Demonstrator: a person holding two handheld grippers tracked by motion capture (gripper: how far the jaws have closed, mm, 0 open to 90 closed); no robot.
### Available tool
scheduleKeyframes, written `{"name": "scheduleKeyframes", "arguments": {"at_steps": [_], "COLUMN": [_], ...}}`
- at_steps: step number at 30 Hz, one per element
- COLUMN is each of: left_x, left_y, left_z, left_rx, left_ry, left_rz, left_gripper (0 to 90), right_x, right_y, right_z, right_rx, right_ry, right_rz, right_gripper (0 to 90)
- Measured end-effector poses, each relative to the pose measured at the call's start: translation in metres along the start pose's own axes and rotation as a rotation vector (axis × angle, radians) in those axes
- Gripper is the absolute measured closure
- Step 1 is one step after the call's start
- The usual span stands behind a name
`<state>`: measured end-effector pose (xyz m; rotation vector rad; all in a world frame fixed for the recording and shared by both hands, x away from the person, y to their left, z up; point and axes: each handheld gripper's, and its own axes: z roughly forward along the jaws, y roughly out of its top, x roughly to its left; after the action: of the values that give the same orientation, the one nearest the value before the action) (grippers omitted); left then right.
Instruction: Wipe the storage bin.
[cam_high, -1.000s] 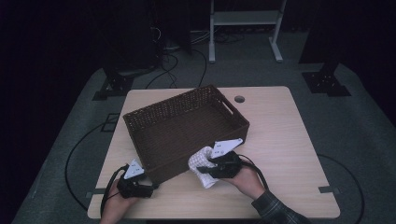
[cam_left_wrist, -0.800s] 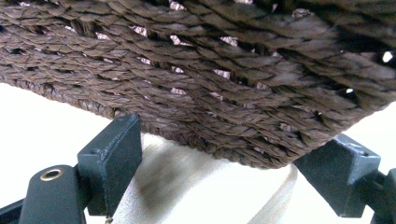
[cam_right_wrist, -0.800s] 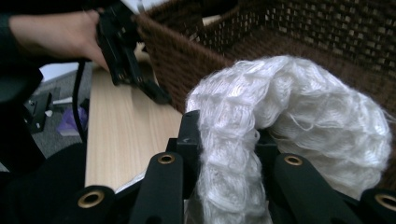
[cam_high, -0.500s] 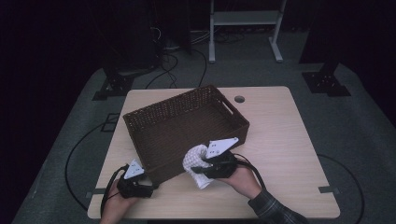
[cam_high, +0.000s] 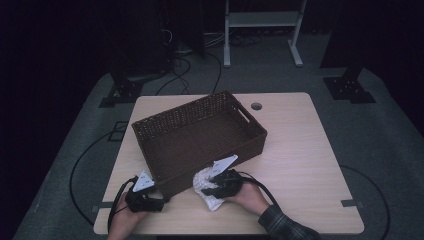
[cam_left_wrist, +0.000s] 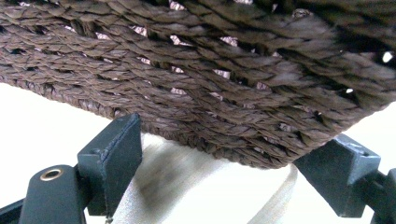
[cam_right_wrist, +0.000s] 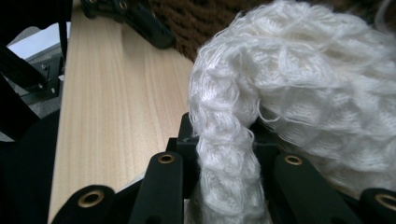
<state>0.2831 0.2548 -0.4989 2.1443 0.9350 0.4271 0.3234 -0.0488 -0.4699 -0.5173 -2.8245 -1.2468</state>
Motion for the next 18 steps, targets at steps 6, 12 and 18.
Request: {"name": "scheduleKeyframes", "arguments": {"at_steps": [6, 12, 18], "left_x": [0.0, 0.0, 0.0], "left_y": [0.0, 0.0, 0.0], "left_z": [0.0, 0.0, 0.0], "left_rx": [0.0, 0.002, 0.004], "left_ry": [0.0, 0.0, -0.001], "left_rz": [-0.001, 0.0, 0.001], "left_gripper": [16.8, 16.8, 16.8], "right_x": [-0.001, 0.006, 0.018], "right_y": [-0.003, 0.006, 0.023], "right_z": [0.013, 0.001, -0.018], "right_rx": [0.015, -0.022, -0.095], "right_ry": [0.011, 0.008, 0.005], "right_rz": [0.005, -0.03, -0.072], "right_gripper": [72.2, 72.2, 72.3]}}
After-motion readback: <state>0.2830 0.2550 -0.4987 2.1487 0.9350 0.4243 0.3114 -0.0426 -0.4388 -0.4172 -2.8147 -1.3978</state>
